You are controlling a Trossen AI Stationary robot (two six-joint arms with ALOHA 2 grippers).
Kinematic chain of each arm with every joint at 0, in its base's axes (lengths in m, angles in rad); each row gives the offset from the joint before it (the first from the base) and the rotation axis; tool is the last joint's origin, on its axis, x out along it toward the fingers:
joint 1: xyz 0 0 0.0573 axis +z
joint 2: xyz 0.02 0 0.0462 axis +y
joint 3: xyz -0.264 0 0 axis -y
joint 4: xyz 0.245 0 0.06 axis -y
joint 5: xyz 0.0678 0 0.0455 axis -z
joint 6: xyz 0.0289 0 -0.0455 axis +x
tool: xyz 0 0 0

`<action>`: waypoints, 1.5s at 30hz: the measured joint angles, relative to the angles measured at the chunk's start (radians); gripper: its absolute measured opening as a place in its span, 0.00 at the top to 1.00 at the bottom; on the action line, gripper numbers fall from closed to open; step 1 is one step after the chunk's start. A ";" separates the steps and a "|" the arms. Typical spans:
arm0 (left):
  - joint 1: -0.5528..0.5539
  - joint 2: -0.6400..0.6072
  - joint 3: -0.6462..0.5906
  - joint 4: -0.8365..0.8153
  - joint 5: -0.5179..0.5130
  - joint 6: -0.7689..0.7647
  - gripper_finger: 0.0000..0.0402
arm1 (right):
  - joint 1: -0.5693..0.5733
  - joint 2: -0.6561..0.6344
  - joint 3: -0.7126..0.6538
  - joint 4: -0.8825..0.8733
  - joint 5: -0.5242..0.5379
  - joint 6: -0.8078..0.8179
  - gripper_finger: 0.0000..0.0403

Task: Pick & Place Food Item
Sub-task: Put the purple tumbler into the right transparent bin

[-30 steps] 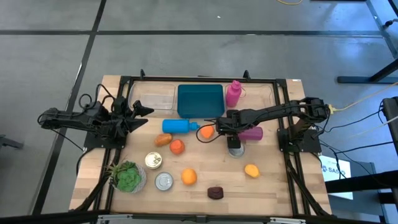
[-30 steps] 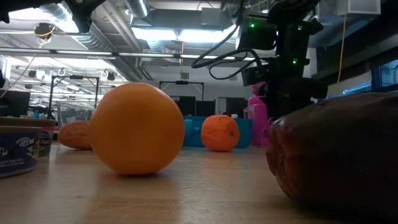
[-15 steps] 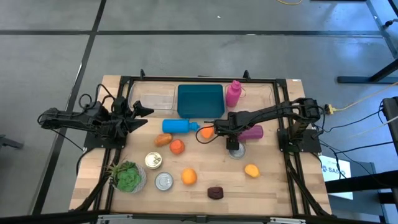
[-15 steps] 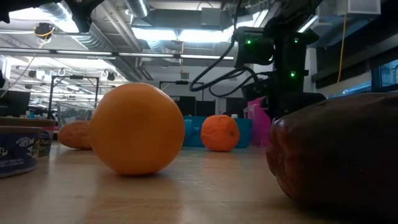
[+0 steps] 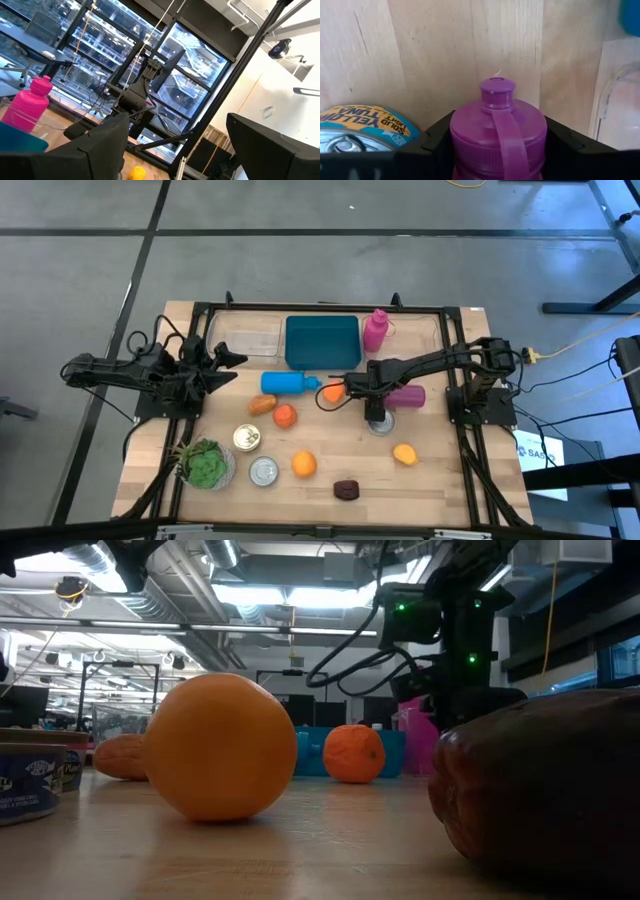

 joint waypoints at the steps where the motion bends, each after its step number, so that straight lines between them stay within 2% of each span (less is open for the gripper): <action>1: 0.000 0.000 0.000 0.000 0.000 0.000 0.19 | 0.000 -0.002 0.000 0.001 0.000 0.014 0.49; 8: 0.000 0.000 0.000 0.000 0.000 0.000 0.19 | 0.000 -0.040 0.037 0.017 0.005 0.112 0.49; 19: 0.000 0.000 0.000 0.000 0.001 -0.003 0.19 | 0.000 -0.223 0.087 0.075 0.161 0.323 0.49; 27: 0.000 0.000 0.000 0.004 0.001 -0.004 0.19 | 0.001 -0.401 0.088 0.115 0.396 0.520 0.49; 32: 0.000 0.000 0.000 0.009 0.001 -0.004 0.19 | 0.008 -0.493 0.088 0.120 0.520 0.556 0.49; 37: 0.000 0.000 0.000 0.010 0.002 -0.016 0.19 | 0.029 -0.561 0.087 0.110 0.686 0.585 0.49; 40: 0.000 0.000 0.000 0.016 0.002 -0.018 0.19 | 0.043 -0.594 0.087 0.040 0.808 0.650 0.49; 45: 0.000 0.000 0.000 0.030 0.002 -0.019 0.19 | 0.066 -0.628 0.085 -0.160 0.990 0.900 0.49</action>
